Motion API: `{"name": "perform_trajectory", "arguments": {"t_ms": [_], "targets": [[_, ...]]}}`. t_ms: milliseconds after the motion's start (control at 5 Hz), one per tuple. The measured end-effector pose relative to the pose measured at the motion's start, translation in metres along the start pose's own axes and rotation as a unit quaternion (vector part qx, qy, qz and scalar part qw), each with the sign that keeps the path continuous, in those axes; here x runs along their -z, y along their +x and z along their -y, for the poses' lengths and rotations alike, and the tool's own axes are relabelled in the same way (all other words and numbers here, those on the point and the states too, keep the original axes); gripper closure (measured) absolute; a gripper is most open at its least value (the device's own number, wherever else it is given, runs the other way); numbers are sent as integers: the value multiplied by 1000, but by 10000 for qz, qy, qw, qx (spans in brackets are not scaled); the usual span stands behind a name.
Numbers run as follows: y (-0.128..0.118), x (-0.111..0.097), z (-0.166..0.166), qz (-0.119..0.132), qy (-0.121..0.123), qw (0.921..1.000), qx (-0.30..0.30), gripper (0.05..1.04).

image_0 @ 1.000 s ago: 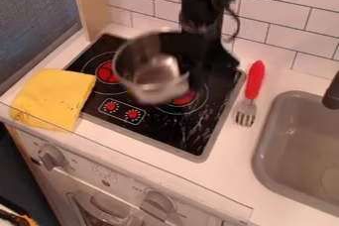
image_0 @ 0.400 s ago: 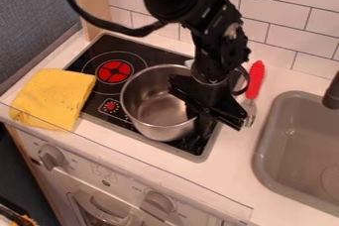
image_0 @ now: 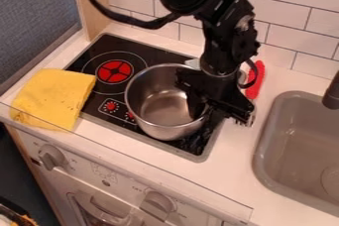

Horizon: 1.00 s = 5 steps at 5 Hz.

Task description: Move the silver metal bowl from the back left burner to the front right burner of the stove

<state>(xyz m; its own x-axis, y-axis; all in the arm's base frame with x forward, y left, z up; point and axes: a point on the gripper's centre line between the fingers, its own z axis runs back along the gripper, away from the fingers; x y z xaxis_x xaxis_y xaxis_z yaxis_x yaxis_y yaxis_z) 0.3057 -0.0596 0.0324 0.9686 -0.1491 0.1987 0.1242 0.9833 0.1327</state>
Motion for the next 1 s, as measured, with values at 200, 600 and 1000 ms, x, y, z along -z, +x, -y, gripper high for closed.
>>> {"name": "perform_trajectory", "arguments": {"t_ms": [200, 600, 1000], "targets": [[-3, -1, -3, -97, 119, 9999, -2, 184], [4, -28, 2, 78, -227, 9995, 199, 75], [12, -90, -19, 959, -356, 9945, -219, 82]]}}
